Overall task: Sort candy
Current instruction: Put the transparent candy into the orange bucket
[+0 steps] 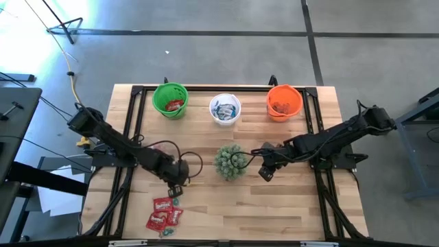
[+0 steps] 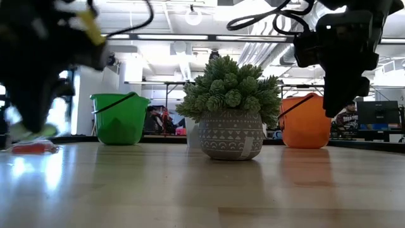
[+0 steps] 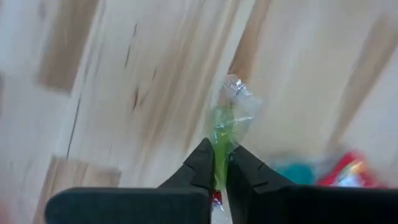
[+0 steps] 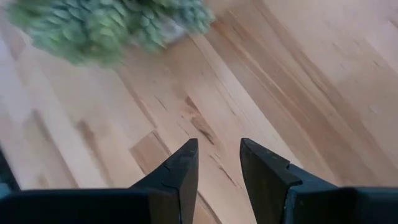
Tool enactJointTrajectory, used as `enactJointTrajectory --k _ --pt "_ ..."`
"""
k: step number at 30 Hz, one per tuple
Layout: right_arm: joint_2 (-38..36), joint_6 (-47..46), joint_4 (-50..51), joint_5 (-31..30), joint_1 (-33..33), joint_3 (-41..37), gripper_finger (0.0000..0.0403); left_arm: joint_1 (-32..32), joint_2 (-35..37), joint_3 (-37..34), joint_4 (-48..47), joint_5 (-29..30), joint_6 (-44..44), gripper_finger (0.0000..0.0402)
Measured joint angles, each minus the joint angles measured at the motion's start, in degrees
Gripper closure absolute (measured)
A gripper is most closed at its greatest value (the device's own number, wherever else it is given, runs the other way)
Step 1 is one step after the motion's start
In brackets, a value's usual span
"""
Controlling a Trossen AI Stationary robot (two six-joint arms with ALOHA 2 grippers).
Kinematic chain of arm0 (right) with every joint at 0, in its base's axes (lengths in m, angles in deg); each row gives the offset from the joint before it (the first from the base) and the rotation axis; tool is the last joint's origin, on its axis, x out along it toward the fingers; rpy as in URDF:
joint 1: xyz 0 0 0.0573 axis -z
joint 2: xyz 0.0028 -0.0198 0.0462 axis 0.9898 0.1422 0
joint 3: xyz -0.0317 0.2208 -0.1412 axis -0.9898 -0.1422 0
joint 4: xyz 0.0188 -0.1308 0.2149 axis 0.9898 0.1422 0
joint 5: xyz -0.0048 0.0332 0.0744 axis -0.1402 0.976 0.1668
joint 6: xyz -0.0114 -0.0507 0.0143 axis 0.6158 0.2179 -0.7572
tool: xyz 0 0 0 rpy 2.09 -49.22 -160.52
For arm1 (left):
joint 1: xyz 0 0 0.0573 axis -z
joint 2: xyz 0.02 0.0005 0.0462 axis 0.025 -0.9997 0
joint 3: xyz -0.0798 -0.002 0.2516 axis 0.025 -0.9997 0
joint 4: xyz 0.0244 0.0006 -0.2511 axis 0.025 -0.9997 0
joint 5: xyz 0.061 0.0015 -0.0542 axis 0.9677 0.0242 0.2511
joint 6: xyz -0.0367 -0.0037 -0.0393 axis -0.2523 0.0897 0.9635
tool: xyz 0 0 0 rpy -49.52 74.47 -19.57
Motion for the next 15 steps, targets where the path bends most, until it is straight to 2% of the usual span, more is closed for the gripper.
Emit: enactJointTrajectory --k 4,8,12,15 --pt "0.0 0.4 -4.1 0.0 0.0 0.3 0.0289 -1.0 0.1 4.6 -0.1 2.6 -0.6 0.0395" --pt "0.0 4.2 -6.2 -0.8 0.0 4.0 0.0289 -3.1 0.1 9.9 -0.1 5.8 -2.9 0.0399" --pt "0.0 10.5 -6.2 -6.5 -0.5 10.1 0.0289 -5.3 0.2 15.6 -0.2 12.0 -7.0 0.0400" --pt "0.0 16.0 -6.2 -13.4 -1.4 15.2 0.0289 -7.1 0.2 19.7 -0.1 17.2 -11.1 0.0401"
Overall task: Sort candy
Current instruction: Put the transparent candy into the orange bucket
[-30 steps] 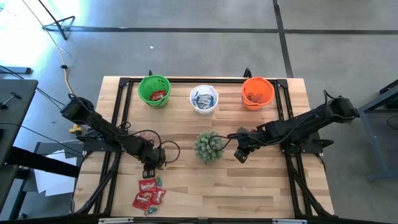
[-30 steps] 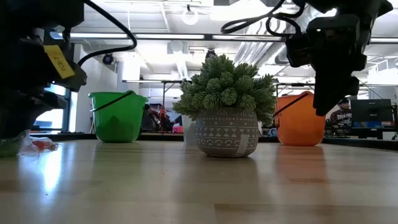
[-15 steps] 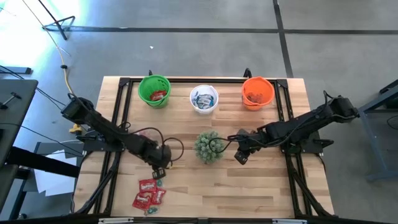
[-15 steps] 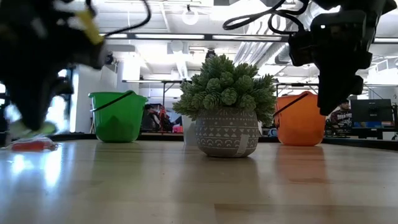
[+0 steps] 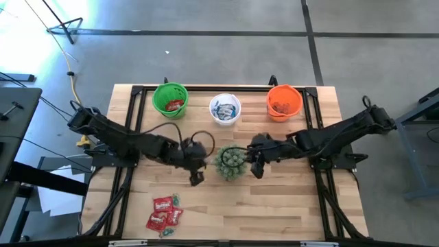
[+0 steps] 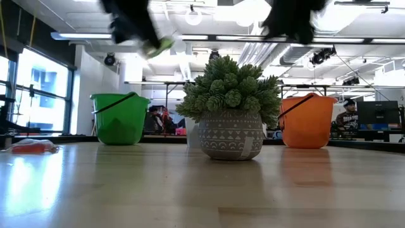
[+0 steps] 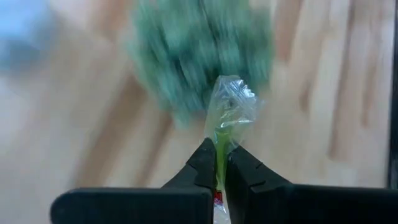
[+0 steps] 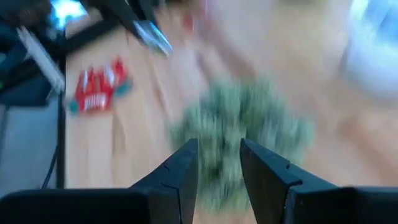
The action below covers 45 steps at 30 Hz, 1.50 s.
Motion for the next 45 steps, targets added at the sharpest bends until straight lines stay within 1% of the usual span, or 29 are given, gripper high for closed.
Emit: enactJointTrajectory --k 5,9,14,18,24,26,32,45 --pt "0.0 8.5 -0.2 -13.8 -1.9 7.9 0.0289 -3.3 0.0 6.7 1.3 9.6 -5.2 0.0401" --pt "0.0 13.2 -0.3 -20.3 -2.7 11.8 0.0289 -5.4 0.0 11.9 3.7 14.7 -7.7 0.0401" --pt "0.0 17.3 -5.5 -26.6 -2.6 12.2 0.0289 -6.5 0.1 16.2 9.5 15.6 -11.1 0.0401" --pt "0.2 19.4 -10.1 -29.7 -1.5 12.2 0.0289 -6.5 0.1 17.0 13.1 13.8 -13.8 0.0401" --pt "0.3 23.4 -16.7 -29.7 -0.2 12.1 0.0289 -6.6 0.1 17.1 14.6 13.5 -17.4 0.0401" --pt "0.3 23.5 -17.3 -29.1 0.2 12.1 0.0289 -7.0 0.1 17.1 14.7 13.6 -17.8 0.0401" --pt "0.3 23.0 -18.3 -23.8 1.2 12.1 0.0289 -8.1 0.1 17.1 14.6 13.7 -18.0 0.0401" --pt "0.3 23.0 -19.1 -23.6 1.2 12.0 0.0289 -8.4 0.0 17.1 15.5 13.4 -18.0 0.0401"
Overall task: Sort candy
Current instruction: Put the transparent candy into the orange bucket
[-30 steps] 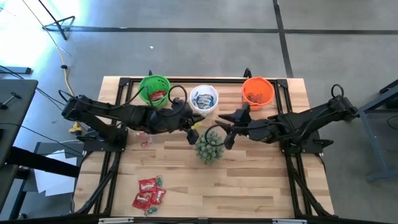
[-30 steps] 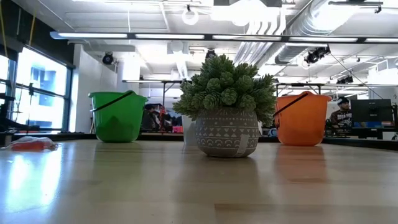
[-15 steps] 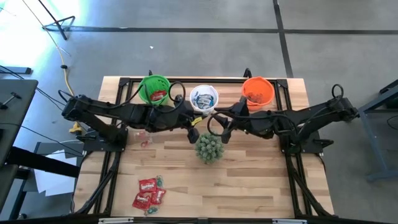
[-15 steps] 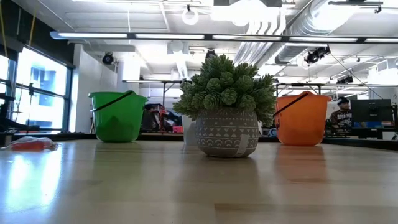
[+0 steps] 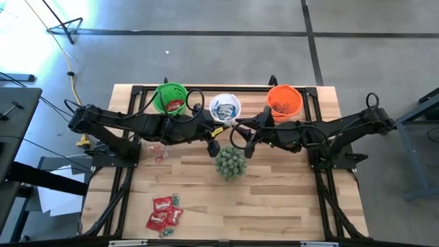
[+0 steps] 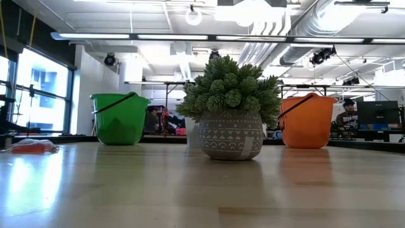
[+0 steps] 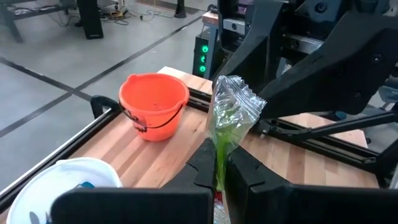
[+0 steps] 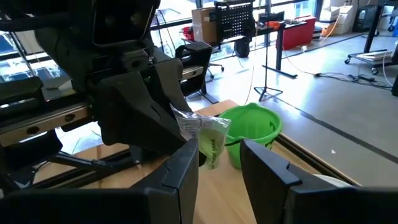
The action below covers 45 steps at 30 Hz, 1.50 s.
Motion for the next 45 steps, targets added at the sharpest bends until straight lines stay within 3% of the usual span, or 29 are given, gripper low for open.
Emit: enactJointTrajectory --k 9,21,24,28,45 --pt "0.1 -0.6 -0.2 4.9 1.4 0.0 0.0289 0.0 -0.8 0.0 2.6 -2.8 0.0 0.0401" --pt "2.7 2.1 -5.6 5.1 2.3 -0.1 0.0292 0.0 -0.7 0.0 2.1 -2.6 0.0 0.0401" --pt "2.7 2.1 -5.6 5.1 2.3 -0.1 0.0316 0.0 -0.7 0.0 2.1 -2.6 0.0 0.0401" --pt "2.7 3.3 -5.7 4.5 2.3 -0.1 0.0380 0.0 -0.7 0.0 2.4 -2.5 -2.4 0.0398" --pt "2.7 3.4 -5.6 2.8 3.0 -0.1 0.0399 -0.9 -0.8 0.0 2.5 -1.0 -7.5 0.0314"
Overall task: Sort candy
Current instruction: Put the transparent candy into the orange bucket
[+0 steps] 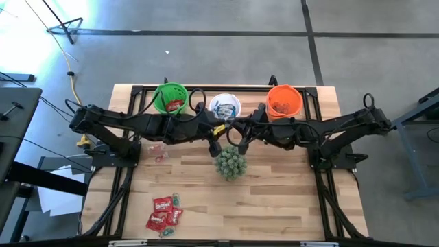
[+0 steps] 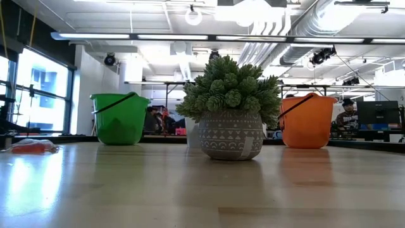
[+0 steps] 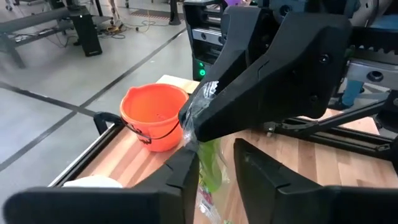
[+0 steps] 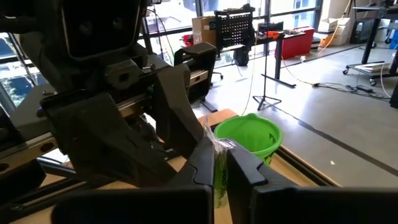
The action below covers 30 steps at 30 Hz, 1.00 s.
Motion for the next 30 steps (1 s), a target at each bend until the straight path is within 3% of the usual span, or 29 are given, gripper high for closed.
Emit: enactJointTrajectory --k 6,11,16,27,30 --pt "-0.1 0.0 1.4 -0.5 0.5 0.0 0.0401 -1.0 0.0 0.0 0.0 0.0 -2.9 0.0282" --pt "-2.5 -0.8 8.1 -5.4 2.0 0.0 0.0402 -2.3 0.3 0.0 -1.4 0.2 -2.6 0.0272" --pt "-7.2 -4.8 22.7 -11.2 4.5 2.9 0.0402 -4.8 1.7 0.0 -3.9 0.2 -2.4 0.0272" --pt "-15.4 -26.3 62.7 -10.9 19.4 4.7 0.0402 -12.0 2.8 0.0 -8.4 -0.6 -2.5 0.0272" --pt "-17.0 -28.2 68.0 -10.7 23.5 4.7 0.0402 -14.5 2.8 0.0 -7.9 0.5 -2.5 0.0272"
